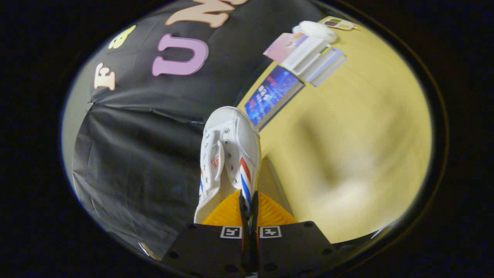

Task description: Open the storage box then place both shoes into the box .Put the left shoe in first, then the right shoe, with the right side of both shoes facing outward in a uniform manner.

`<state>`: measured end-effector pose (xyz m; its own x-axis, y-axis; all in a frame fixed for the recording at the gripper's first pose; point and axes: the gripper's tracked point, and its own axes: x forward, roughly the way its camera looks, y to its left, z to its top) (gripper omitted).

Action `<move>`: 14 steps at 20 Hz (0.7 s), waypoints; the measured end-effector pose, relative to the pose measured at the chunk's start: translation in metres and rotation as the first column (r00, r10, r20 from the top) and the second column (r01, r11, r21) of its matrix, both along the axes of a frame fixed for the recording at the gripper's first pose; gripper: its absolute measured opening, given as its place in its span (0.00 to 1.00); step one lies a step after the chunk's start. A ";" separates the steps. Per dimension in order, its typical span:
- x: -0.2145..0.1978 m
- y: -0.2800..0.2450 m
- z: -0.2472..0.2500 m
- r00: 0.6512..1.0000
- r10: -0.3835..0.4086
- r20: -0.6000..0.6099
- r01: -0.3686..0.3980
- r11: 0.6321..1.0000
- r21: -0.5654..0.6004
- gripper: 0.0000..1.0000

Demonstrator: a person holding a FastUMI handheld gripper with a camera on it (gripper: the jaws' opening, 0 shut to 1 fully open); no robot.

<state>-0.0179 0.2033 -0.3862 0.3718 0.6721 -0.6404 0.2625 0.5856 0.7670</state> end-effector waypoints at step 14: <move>-0.058 0.107 -0.035 0.955 0.286 -0.082 -0.297 0.932 -0.207 0.03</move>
